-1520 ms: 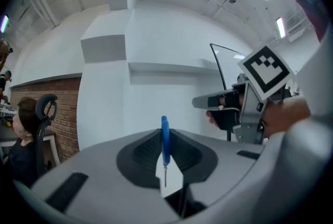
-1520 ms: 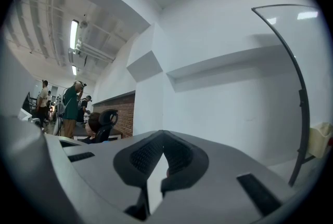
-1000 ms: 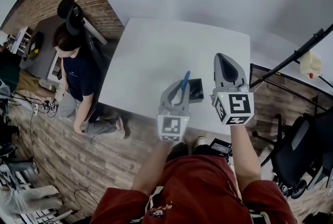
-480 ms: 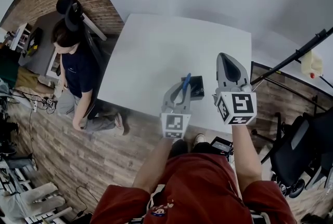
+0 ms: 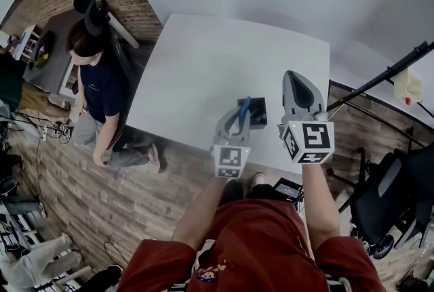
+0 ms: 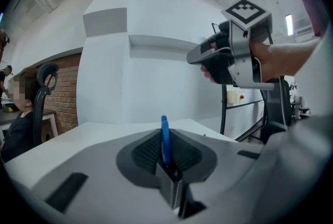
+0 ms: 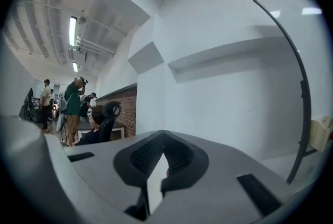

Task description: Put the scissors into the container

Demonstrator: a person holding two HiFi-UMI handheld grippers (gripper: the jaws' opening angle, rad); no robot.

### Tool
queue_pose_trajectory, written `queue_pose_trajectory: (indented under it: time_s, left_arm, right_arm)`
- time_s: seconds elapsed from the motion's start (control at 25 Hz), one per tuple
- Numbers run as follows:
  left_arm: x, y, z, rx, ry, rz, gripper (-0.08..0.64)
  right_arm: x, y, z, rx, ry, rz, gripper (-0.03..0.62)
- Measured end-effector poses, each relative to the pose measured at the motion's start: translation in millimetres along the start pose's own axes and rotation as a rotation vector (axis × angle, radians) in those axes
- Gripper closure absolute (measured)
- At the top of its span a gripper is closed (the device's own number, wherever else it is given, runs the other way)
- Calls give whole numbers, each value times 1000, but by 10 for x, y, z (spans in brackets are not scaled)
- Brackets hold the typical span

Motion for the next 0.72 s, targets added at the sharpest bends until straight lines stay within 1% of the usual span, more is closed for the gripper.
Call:
queue_pose_trajectory:
  time_s: [0.12,0.32,0.6,0.64,0.72]
  left_arm:
    - [14,-51,-5,-12,-8,3,512]
    - [18,-90,-8,-14,5,22,512]
    - [17,-95,-29,-22,0,15,512]
    - [11,-91,-29,-21,1,17,506]
    - [6,-73,-34,-17,2,19,457]
  right_arm:
    - [-30,-13,-5,-3,7,4,584]
    - [-35,-45,-2,-9,7,5,584]
    - [-31,-34,0,-8,9,5,584]
    - [-32,-36,-1,-9,10,6,584]
    - [-26,-41,-3,-10,11,8,584]
Point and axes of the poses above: the fingertips, and each gripper's own axes: z backward along the fingers, x to its right, y out of its top, the point moved 4 cm from there along z, backward along the fingers, and after that the axes turned 4 degrees about z, right-handed, at the moved point
